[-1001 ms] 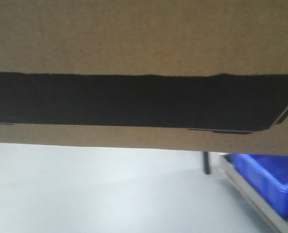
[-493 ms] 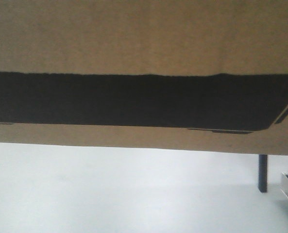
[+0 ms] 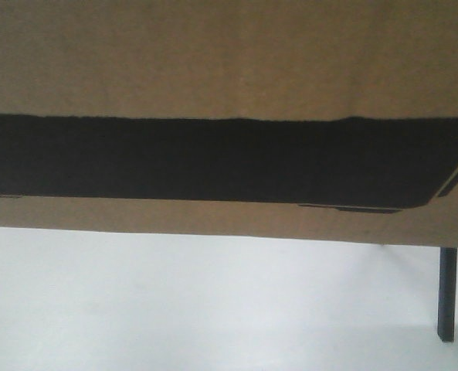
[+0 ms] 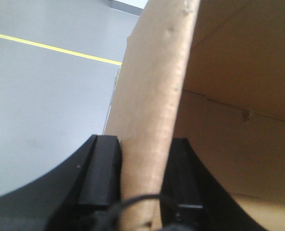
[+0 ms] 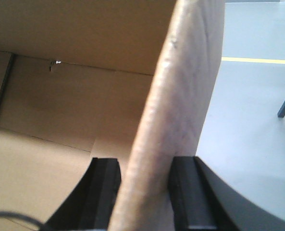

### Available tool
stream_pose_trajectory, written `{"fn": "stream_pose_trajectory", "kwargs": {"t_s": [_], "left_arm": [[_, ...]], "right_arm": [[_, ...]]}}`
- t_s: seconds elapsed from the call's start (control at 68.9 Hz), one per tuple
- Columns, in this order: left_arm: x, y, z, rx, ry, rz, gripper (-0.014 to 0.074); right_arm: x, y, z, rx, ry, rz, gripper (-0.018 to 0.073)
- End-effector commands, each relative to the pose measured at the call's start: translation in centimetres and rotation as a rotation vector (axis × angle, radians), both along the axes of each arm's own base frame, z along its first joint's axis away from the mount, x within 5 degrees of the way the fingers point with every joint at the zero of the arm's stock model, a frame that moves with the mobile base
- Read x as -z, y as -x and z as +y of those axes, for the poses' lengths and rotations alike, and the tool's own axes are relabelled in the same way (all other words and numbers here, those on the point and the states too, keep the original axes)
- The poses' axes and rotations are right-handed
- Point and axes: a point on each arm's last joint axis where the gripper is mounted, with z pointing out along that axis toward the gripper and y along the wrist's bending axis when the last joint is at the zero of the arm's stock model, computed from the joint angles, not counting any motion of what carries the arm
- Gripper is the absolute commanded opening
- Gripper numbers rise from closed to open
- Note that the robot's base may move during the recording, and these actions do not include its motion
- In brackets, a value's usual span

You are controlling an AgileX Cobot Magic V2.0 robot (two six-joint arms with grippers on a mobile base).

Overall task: Grab box from left shelf to table start
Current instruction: 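Hold the box with both grippers while the base backs away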

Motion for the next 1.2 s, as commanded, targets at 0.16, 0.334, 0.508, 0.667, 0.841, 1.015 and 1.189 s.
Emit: {"fn": "stream_pose_trajectory", "kwargs": {"t_s": [0.16,0.334,0.508,0.667,0.841,1.015,1.189], "left_arm": [[-2.31,1.05,-0.47,0.087,0.045,-0.161,-0.0104],[-2.29,1.05,-0.48,0.088,0.045,-0.160,-0.0104],[-2.29,1.05,-0.48,0.088,0.045,-0.160,-0.0104],[-2.29,1.05,-0.48,0.088,0.045,-0.160,-0.0104],[-2.29,1.05,-0.48,0.088,0.045,-0.160,-0.0104],[-2.29,1.05,-0.48,0.088,0.045,-0.160,-0.0104],[-2.29,1.05,-0.48,0.088,0.045,-0.160,-0.0104]], "right_arm": [[-2.47,-0.23,-0.40,0.043,0.006,-0.211,0.0056],[-2.45,-0.23,-0.40,0.042,0.006,-0.209,0.0056],[-2.45,-0.23,-0.40,0.042,0.006,-0.209,0.0056],[-2.45,-0.23,-0.40,0.042,0.006,-0.209,0.0056],[-2.45,-0.23,-0.40,0.042,0.007,-0.208,0.0056],[-2.45,-0.23,-0.40,0.042,0.007,-0.208,0.0056],[-2.45,-0.23,-0.40,0.042,0.007,-0.208,0.0056]]}}
